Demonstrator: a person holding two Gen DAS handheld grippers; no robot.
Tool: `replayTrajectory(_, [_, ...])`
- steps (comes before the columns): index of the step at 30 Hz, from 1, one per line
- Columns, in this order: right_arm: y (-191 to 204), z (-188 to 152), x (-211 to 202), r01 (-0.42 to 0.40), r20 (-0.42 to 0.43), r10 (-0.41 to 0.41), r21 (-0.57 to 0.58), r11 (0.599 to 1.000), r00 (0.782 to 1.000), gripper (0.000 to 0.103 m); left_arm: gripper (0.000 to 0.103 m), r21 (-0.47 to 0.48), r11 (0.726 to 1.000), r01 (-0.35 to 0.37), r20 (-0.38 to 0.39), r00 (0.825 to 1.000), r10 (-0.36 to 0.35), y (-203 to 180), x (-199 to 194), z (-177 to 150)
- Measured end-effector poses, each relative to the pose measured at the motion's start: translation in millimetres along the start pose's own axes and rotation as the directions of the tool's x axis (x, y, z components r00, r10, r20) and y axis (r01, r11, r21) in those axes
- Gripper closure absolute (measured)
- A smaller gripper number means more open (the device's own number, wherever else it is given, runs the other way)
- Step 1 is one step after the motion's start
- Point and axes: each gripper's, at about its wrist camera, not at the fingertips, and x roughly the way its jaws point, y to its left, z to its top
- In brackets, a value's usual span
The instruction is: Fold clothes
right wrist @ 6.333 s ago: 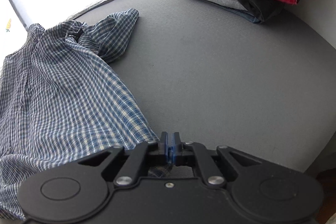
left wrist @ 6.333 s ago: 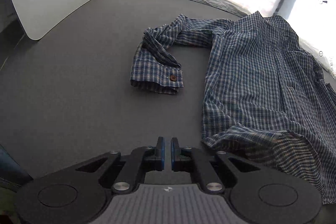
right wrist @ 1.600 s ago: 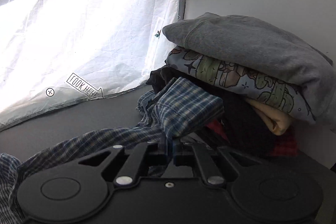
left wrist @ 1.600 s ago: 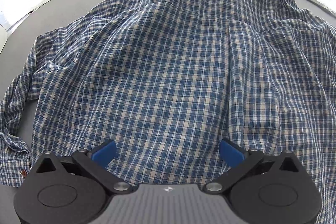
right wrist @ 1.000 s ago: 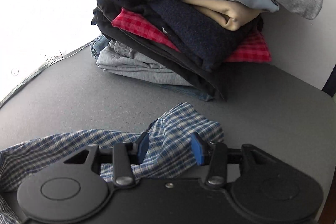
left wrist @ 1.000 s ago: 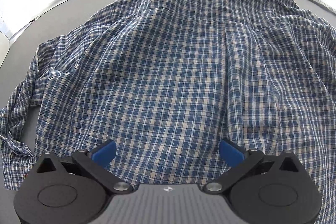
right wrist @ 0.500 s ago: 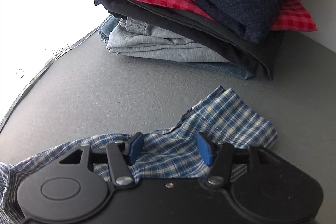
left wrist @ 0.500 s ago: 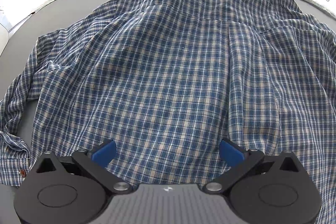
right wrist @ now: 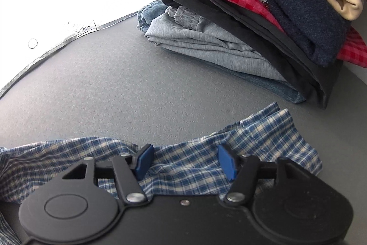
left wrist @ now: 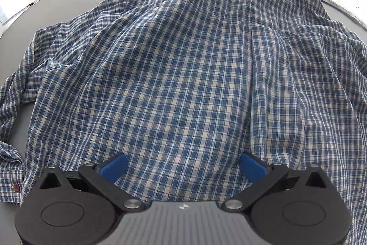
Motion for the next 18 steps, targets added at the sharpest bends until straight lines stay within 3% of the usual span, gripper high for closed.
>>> replayTrajectory(4, [-3.0, 1.0, -1.9, -0.061, 0.001, 0.061, -0.015, 0.998, 0.998, 0.096, 0.0, 0.006, 1.0, 0.004, -0.001, 1.0, -0.004, 0.9, 0.9, 0.9])
replayTrajectory(7, [-5.5, 5.6, 1.2, -0.091, -0.011, 0.091, -0.002, 0.996, 0.996, 0.103, 0.0, 0.012, 1.0, 0.007, 0.001, 1.0, -0.007, 1.2, 1.2, 0.9])
replayTrajectory(10, [-5.1, 10.5, -0.7, -0.096, 0.002, 0.096, -0.005, 0.995, 0.995, 0.103, 0.0, 0.015, 1.0, 0.008, 0.007, 1.0, -0.008, -1.1, -1.1, -0.4])
replayTrajectory(14, [-6.5, 27.1, -22.7, -0.109, 0.1, 0.109, -0.003, 0.994, 0.989, 0.103, 0.0, 0.015, 1.0, 0.007, 0.013, 1.0, -0.008, -3.0, -3.0, -2.5])
replayTrajectory(18, [-8.0, 49.5, -53.3, -0.121, 0.216, 0.124, -0.031, 0.992, 0.968, 0.103, 0.0, 0.03, 0.999, 0.014, 0.014, 1.0, -0.015, 4.4, -0.5, -2.7])
